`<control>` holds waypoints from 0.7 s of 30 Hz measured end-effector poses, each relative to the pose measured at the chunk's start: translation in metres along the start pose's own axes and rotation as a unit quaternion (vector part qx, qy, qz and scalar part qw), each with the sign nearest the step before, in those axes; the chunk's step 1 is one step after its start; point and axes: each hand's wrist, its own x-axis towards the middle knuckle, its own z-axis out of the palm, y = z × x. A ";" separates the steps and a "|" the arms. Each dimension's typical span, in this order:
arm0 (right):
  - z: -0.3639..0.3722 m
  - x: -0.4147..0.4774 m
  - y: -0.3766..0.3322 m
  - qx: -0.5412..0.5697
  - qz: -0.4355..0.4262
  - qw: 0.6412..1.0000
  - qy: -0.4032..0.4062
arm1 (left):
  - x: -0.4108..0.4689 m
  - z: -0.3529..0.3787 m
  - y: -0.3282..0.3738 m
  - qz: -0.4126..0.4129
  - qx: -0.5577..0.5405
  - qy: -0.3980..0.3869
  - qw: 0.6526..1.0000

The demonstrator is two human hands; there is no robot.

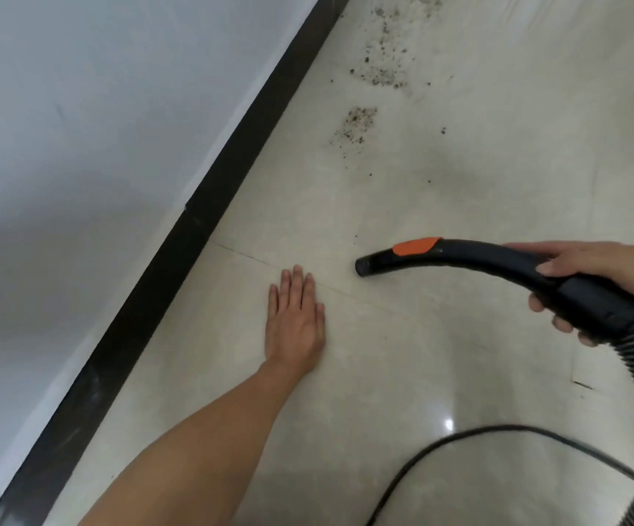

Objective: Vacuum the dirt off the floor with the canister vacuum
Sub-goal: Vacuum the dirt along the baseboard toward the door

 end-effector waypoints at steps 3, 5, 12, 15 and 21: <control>0.017 -0.003 0.003 0.017 -0.024 0.999 0.025 | 0.024 -0.005 0.005 0.030 -0.002 0.008 1.000; 0.024 -0.001 0.005 0.036 -0.042 0.996 0.063 | 0.045 -0.011 0.011 0.045 -0.007 0.003 0.999; 0.061 -0.002 0.013 0.088 -0.043 0.991 0.096 | 0.107 -0.020 0.040 0.077 -0.033 0.005 0.996; 0.073 -0.001 0.017 0.138 -0.045 0.984 0.105 | 0.120 -0.017 0.043 0.096 -0.078 0.046 0.991; 0.071 -0.024 0.031 0.200 -0.021 0.968 0.150 | 0.130 -0.012 0.052 0.232 -0.145 0.041 0.961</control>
